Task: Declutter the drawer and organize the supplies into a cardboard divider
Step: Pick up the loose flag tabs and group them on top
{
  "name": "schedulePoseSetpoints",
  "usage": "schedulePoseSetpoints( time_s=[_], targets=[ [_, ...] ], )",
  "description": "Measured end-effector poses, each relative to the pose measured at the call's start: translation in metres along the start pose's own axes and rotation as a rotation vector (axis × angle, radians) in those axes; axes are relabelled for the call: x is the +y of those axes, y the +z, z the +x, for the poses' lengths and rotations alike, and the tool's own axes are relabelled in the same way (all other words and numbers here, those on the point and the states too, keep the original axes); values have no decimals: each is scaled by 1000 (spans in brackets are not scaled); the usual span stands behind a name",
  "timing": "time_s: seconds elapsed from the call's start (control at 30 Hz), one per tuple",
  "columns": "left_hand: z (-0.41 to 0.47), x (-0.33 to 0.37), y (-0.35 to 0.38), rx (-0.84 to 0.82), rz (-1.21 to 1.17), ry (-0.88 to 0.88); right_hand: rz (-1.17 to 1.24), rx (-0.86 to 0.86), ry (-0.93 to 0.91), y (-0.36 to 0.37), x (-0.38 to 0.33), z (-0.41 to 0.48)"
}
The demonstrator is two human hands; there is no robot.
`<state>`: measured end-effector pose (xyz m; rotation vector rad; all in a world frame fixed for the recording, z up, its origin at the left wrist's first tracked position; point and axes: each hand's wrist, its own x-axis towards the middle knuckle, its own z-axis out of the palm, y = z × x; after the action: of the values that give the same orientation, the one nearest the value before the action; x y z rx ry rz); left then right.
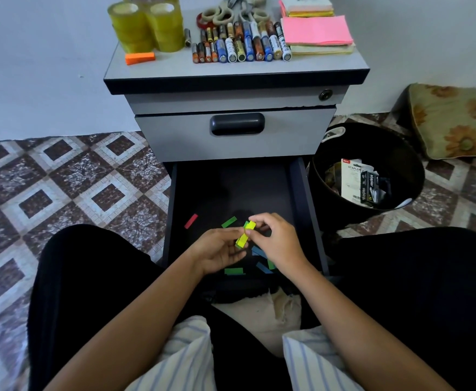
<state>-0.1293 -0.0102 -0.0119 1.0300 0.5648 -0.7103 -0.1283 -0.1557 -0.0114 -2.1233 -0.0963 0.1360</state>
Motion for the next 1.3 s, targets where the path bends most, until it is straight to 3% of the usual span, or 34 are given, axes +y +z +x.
schedulePoseSetpoints(
  time_s=[0.43,0.7,1.03,1.17,1.3],
  targets=[
    [-1,1,0,57,-143,-64,61,17,37,1,-6,-2],
    [-3,2,1,77,-140,-48,-408,-172,-35,-1,-8,0],
    [0,-1,1,83,-74,-11,-332,-97,-16,0,-6,0],
    [-1,0,1,101,18,51,-406,-194,-8,-5,-12,1],
    [-4,6,1,129,65,82,-118,-300,83,-20,-20,9]
  ],
)
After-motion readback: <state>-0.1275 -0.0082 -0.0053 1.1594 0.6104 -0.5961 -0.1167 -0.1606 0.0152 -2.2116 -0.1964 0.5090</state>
